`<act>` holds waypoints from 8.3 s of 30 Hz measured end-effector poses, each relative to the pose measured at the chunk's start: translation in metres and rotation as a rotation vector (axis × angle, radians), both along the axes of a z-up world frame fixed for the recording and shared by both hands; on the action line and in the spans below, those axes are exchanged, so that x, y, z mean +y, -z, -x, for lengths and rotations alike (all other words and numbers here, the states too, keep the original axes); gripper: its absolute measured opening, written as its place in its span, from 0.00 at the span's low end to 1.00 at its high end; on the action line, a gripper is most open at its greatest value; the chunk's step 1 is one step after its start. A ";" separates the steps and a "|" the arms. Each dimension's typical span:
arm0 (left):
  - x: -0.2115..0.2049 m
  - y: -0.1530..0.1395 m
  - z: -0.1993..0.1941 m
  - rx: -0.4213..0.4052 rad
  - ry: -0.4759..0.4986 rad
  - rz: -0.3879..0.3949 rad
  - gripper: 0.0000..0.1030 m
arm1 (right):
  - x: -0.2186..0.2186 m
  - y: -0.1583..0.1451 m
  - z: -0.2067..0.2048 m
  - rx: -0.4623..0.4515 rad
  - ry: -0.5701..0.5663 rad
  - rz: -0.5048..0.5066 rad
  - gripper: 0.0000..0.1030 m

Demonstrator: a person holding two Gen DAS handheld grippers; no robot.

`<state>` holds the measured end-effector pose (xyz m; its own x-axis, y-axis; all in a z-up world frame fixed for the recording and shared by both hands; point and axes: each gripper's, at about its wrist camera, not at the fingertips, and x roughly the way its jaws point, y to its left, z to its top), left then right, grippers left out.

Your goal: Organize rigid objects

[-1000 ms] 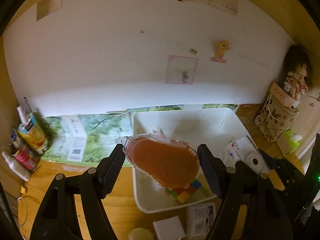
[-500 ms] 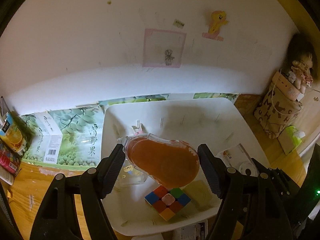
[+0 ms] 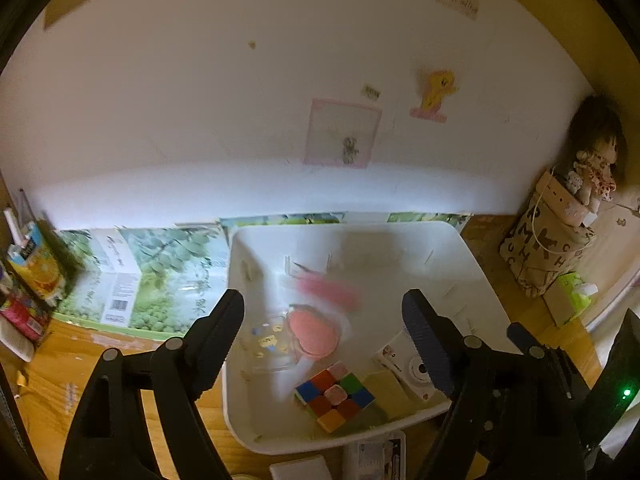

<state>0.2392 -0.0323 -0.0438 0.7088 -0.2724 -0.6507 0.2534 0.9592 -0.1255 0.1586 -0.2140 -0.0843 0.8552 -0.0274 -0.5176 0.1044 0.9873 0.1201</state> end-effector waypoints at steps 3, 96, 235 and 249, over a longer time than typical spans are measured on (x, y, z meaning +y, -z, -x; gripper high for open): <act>0.006 -0.012 0.013 -0.031 -0.009 0.002 0.81 | 0.003 -0.009 0.008 -0.018 0.006 -0.004 0.79; 0.054 0.140 0.083 0.597 0.087 -0.389 0.84 | 0.088 0.076 0.051 0.565 -0.205 -0.095 0.87; -0.018 0.020 0.001 0.195 -0.117 -0.031 0.46 | -0.012 -0.045 -0.038 0.228 -0.449 0.033 0.36; -0.013 0.009 0.007 0.137 -0.150 -0.028 0.65 | -0.019 -0.047 -0.035 0.234 -0.407 0.013 0.39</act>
<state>0.2319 -0.0452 -0.0530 0.6440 -0.1512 -0.7499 0.0899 0.9884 -0.1221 0.1935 -0.2333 -0.0375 0.6584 0.2785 -0.6992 -0.2687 0.9548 0.1272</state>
